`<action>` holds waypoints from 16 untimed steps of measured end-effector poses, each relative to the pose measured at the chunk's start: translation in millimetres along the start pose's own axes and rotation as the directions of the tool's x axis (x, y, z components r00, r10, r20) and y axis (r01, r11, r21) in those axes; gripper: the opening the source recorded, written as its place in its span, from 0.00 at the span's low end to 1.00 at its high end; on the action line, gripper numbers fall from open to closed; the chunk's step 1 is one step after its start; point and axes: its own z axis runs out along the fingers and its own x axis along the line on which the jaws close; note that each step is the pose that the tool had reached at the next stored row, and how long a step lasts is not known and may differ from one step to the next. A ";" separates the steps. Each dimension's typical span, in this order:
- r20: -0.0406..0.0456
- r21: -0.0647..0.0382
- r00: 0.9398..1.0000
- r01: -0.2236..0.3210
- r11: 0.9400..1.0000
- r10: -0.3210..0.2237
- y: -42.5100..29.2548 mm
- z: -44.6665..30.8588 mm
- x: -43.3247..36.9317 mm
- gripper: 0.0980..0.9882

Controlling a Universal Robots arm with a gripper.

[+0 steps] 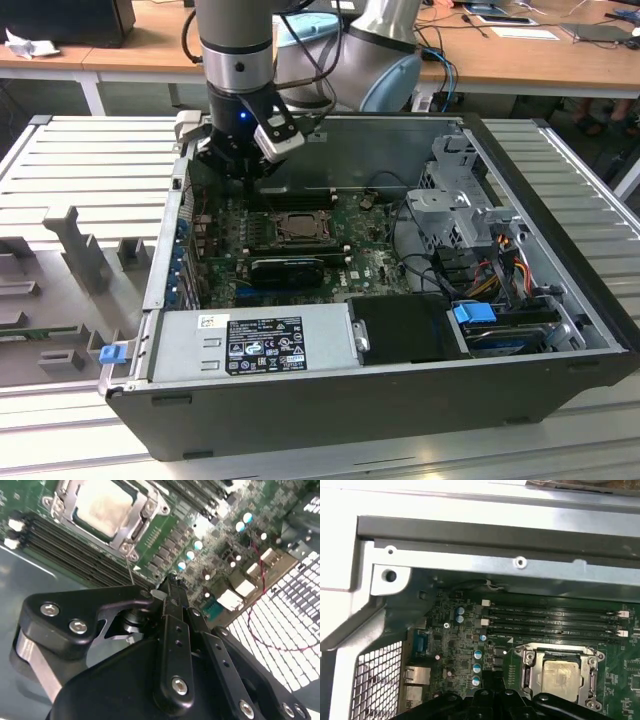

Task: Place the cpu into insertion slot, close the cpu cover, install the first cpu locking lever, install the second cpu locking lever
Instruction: 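Install the first cpu locking lever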

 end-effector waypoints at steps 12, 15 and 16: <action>0.000 0.000 1.000 0.000 1.000 0.000 21.7 5.1 -4.6 0.01; 0.000 0.000 1.000 0.000 1.000 0.000 21.4 5.2 -13.1 0.01; 0.000 0.000 1.000 0.000 1.000 0.000 21.1 5.2 -17.4 0.01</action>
